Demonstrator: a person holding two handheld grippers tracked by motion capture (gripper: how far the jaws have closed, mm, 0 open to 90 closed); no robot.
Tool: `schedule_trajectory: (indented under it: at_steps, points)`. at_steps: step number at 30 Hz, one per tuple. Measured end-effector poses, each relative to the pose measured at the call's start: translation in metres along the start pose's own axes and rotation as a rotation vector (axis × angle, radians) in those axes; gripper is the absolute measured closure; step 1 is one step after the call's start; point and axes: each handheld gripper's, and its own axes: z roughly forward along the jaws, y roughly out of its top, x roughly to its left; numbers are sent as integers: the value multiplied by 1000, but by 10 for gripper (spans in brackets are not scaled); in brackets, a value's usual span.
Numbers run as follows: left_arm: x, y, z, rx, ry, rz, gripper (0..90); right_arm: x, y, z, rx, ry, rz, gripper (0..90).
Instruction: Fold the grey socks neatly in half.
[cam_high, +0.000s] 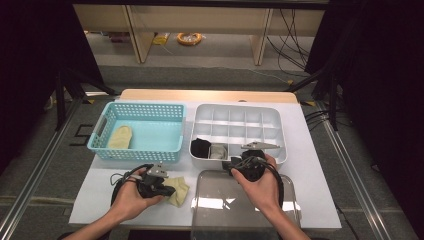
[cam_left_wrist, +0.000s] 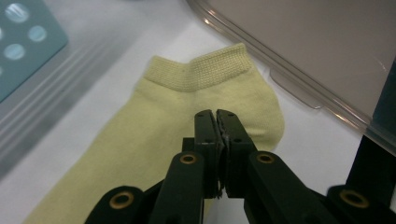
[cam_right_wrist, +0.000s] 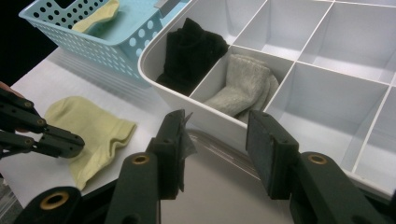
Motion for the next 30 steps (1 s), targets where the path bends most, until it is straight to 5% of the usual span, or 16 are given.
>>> schedule_trajectory:
  at_steps: [6, 8, 19, 26, 30]
  points:
    - [4, -2, -7, -33, 18, -11, 857, -1, 0, 0, -13, -3, -5, 585]
    - [5, -2, -11, -110, 39, -78, 846, -1, 0, 0, -12, -2, 4, 585]
    - [49, -11, -68, -306, 177, -238, 710, -2, 1, -1, -14, -3, -3, 584]
    - [85, -8, -88, -314, 297, -302, 658, -2, -1, -2, -14, -4, 14, 584]
    - [106, -5, -93, -249, 337, -331, 644, -2, 0, -4, -21, -4, 18, 583]
